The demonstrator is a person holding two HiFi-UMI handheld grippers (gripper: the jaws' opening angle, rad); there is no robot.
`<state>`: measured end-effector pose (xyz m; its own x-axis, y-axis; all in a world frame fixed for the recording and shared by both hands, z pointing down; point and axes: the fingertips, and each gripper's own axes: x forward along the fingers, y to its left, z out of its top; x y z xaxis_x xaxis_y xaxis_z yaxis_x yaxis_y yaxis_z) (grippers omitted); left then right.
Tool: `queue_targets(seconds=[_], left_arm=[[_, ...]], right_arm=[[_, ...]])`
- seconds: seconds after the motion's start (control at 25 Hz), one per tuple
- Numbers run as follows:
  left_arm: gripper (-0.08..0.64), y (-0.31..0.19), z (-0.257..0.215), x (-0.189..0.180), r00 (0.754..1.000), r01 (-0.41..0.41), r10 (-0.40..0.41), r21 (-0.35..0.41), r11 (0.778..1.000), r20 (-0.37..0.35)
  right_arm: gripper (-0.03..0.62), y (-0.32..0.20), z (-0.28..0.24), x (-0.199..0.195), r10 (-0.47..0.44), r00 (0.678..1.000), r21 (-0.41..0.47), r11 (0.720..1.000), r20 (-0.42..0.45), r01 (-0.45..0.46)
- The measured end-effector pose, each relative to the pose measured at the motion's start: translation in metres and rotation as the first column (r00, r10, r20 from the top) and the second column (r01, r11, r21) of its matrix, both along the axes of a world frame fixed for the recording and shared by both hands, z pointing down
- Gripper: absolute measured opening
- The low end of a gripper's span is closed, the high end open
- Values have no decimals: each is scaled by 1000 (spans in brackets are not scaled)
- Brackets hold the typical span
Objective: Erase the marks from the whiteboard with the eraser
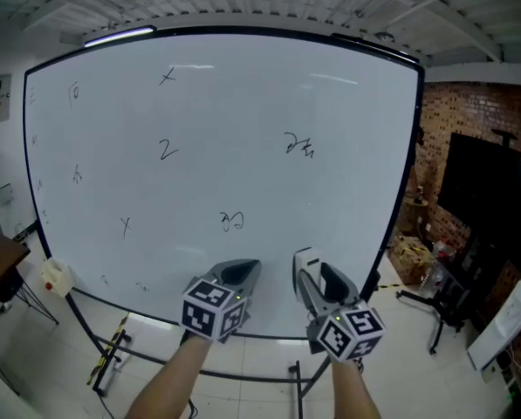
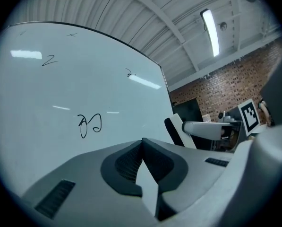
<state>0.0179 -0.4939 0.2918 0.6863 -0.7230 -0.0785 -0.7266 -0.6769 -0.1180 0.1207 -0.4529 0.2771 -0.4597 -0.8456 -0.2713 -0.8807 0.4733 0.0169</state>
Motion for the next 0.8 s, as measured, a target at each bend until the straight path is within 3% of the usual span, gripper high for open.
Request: queue_targets(seconds=[0.8], left_arm=[[0,1,21,-8,999,-14,13,-41,999,-32]], right_arm=[[218,-2,18,-14,9,999,-54,998,-51,-12]])
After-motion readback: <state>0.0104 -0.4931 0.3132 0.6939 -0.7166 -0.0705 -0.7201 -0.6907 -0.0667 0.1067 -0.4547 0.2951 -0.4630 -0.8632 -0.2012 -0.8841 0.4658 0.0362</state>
